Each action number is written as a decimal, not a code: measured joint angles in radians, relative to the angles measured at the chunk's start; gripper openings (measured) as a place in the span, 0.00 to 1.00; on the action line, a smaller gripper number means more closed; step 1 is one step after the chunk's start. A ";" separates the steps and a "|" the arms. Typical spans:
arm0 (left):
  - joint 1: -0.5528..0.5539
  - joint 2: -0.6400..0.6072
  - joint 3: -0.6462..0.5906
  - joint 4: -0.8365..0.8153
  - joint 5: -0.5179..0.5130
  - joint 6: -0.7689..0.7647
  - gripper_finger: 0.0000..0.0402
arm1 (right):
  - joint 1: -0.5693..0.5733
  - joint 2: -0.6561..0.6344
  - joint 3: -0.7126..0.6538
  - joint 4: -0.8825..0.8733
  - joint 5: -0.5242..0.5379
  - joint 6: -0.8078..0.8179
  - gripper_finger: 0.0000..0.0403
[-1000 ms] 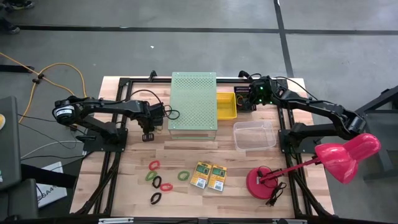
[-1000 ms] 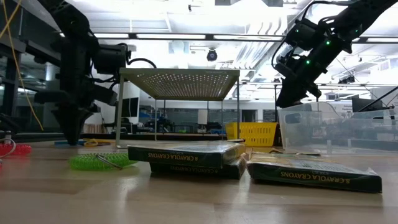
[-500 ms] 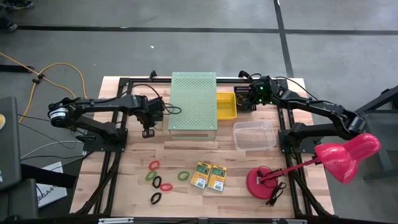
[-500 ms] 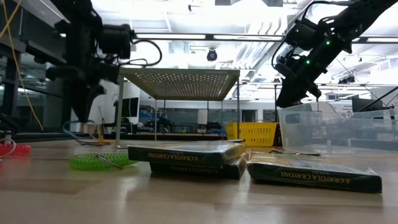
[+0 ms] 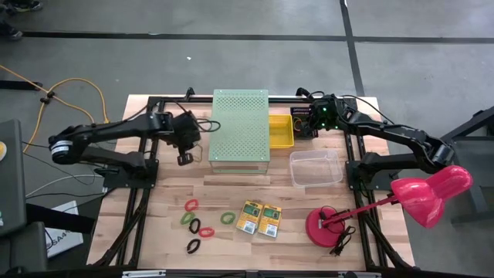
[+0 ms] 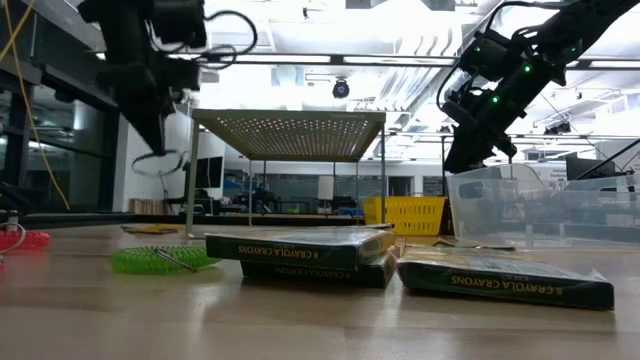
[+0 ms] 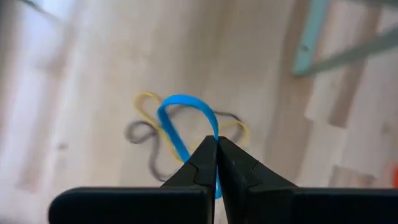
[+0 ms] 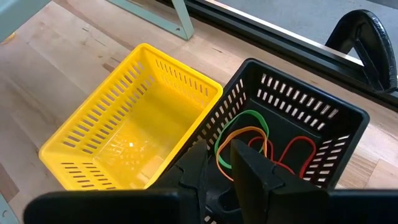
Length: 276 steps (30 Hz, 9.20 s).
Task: Pick & Place Office Desk Supplies
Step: Put the blue rubber band into the black bin
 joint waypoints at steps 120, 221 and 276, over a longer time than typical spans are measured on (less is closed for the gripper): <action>-0.259 0.512 0.030 1.857 0.354 0.183 0.00 | 0.472 0.082 0.000 0.859 -0.304 -0.249 0.28; -0.212 0.654 0.123 2.019 0.505 0.188 0.00 | 0.472 0.085 0.000 0.874 -0.339 -0.205 0.15; -0.175 0.652 0.123 1.861 0.586 -0.161 0.32 | 0.432 -0.136 0.000 0.499 -0.161 -0.207 0.00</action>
